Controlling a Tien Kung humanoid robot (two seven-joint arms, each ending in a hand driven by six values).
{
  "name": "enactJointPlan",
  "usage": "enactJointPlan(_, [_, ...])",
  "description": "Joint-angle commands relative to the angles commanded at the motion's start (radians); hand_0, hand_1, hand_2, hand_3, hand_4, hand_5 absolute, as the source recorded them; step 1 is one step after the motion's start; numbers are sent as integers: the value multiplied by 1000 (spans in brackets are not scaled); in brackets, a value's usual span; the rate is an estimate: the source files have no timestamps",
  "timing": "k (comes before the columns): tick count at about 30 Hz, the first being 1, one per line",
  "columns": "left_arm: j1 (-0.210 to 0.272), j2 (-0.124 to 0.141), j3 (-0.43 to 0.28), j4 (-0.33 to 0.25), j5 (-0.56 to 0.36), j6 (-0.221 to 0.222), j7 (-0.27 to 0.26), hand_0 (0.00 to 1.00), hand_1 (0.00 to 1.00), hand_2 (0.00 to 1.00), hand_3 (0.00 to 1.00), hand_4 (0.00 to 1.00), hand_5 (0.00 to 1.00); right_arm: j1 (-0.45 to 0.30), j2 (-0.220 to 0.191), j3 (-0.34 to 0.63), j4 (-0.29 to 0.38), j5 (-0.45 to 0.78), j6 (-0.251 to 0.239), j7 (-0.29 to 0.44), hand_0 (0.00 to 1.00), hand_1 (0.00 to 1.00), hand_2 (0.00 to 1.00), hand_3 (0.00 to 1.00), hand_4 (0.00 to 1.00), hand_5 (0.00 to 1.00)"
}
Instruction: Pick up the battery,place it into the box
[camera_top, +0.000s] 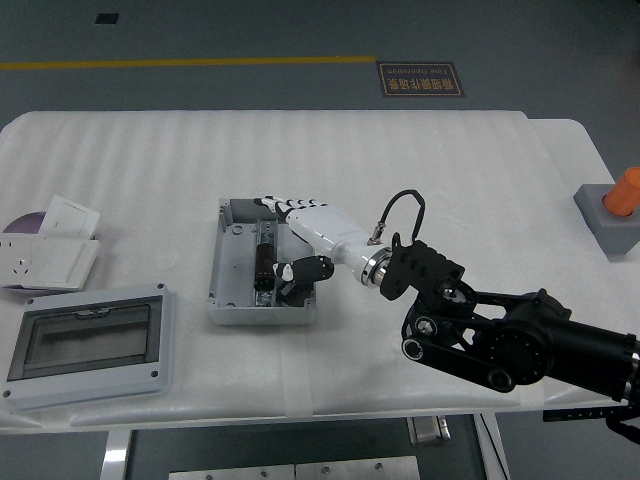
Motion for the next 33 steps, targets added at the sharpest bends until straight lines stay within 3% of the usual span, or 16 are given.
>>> enactJointPlan(8, [5, -2, 13, 0, -20, 1, -3, 599, 664, 551, 565, 471, 508, -136, -111, 194, 23, -14, -25, 12, 958, 962, 998, 998, 707, 370])
enactJointPlan(13, [11, 2, 10, -1, -17, 0, -2, 599, 664, 550, 564, 472, 508, -239, -164, 337, 72, 24, -43, 47, 954, 956, 998, 998, 707, 378])
enactJointPlan(22, [22, -1, 37, -2, -48, 2, -11, 600, 664, 550, 564, 475, 506, -399, -166, 582, 96, -5, -51, 95, 943, 946, 998, 998, 706, 380])
enactJointPlan(33, [20, -6, 43, -1, -58, 2, -12, 601, 664, 548, 563, 484, 508, -473, -150, 791, 89, -205, -50, 102, 929, 919, 991, 998, 695, 373])
